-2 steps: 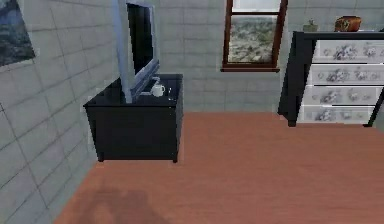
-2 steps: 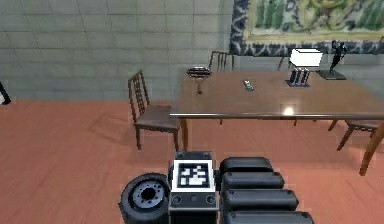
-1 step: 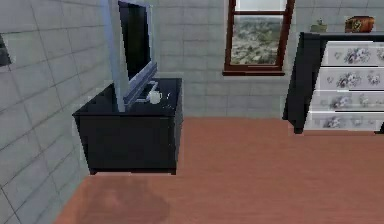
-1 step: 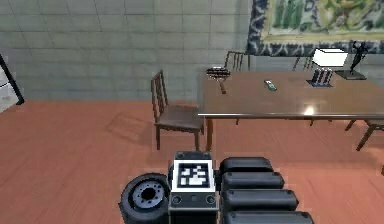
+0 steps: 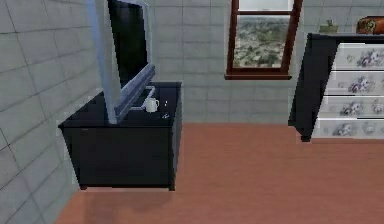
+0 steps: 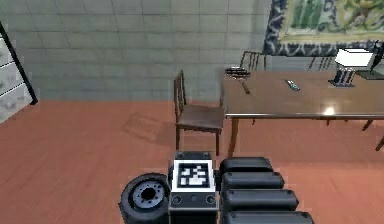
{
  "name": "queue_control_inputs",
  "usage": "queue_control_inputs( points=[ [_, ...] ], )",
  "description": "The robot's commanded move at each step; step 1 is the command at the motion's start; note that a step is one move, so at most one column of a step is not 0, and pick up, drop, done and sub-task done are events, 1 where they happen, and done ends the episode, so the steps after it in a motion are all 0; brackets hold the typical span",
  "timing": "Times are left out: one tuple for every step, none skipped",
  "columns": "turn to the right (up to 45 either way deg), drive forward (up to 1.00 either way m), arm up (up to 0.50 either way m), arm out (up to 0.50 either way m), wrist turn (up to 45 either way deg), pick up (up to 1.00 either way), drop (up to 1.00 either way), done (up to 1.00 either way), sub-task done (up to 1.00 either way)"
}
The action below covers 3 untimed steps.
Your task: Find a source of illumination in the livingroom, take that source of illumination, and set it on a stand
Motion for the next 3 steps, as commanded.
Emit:
queue_control_inputs(
  points=[
    [18.0, 0.00, 0.00, 0.00, 0.0, 0.00, 0.00, 0.00, 0.00],
    [0.0, 1.00, 0.00, 0.00, 0.0, 0.00, 0.00, 0.00, 0.00],
    [3.0, 0.00, 0.00, 0.00, 0.0, 0.00, 0.00, 0.00, 0.00]
  ],
)
